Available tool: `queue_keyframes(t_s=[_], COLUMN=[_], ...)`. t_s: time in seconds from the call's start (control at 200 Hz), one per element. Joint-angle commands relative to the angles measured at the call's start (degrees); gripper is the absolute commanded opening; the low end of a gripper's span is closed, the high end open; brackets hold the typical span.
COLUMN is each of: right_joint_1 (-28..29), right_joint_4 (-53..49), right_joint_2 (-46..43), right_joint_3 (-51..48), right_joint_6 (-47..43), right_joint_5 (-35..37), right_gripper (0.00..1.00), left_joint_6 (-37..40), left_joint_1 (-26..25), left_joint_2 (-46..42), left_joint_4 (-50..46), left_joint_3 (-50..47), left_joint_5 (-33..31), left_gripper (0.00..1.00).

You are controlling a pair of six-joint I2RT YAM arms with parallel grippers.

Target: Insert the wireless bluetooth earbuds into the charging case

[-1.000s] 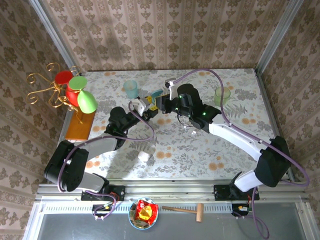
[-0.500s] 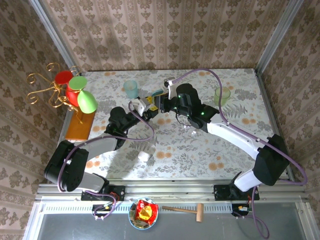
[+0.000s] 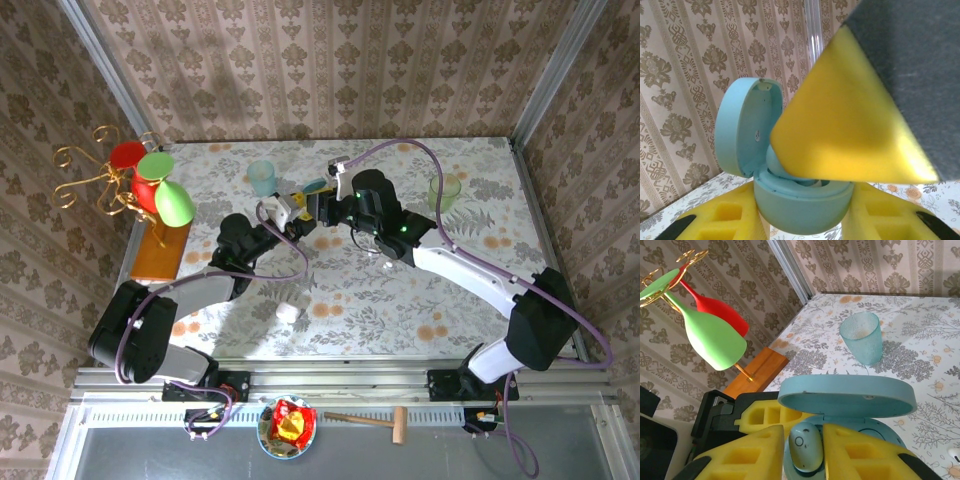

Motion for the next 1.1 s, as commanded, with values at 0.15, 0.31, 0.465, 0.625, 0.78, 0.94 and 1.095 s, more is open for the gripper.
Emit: queue_keyframes(t_s=[0.15, 0.31, 0.465, 0.625, 0.78, 0.94, 1.095], right_joint_1=[0.34, 0.27, -0.23, -2.69, -3.58, -3.82, -3.86], right_joint_4=[-1.27, -1.60, -1.03, -10.02, -24.09, -29.15, -29.35], right_joint_2=[-4.72, -8.54, -12.05, -9.33, -0.79, 4.55, 3.72], right_joint_3=[-1.94, -2.58, -3.17, 4.08, 15.38, 21.11, 18.98], right_joint_6=[-0.09, -1.30, -1.92, -2.14, -4.86, -3.48, -3.24], right_joint_5=[1.22, 1.15, 3.64, 5.11, 5.46, 3.29, 1.34], right_gripper=[0.40, 0.46, 0.53, 0.54, 0.52, 0.52, 0.52], left_joint_6=[-1.21, -1.21, -0.73, -2.50, -3.04, -3.04, -2.84], left_joint_1=[0.24, 0.92, 1.59, 2.56, 2.53, 2.44, 2.44], left_joint_2=[-0.79, -0.55, -0.42, -0.08, -0.50, -0.75, -1.60], left_joint_4=[3.22, 3.16, 3.64, 7.37, 7.46, 7.44, 7.06], left_joint_3=[2.33, 2.30, 1.80, 0.74, 0.74, 0.15, -0.14], left_joint_5=[0.15, 1.00, 4.27, 8.66, 9.51, 10.79, 10.31], left_gripper=[0.26, 0.26, 0.25, 0.25, 0.20, 0.21, 0.23])
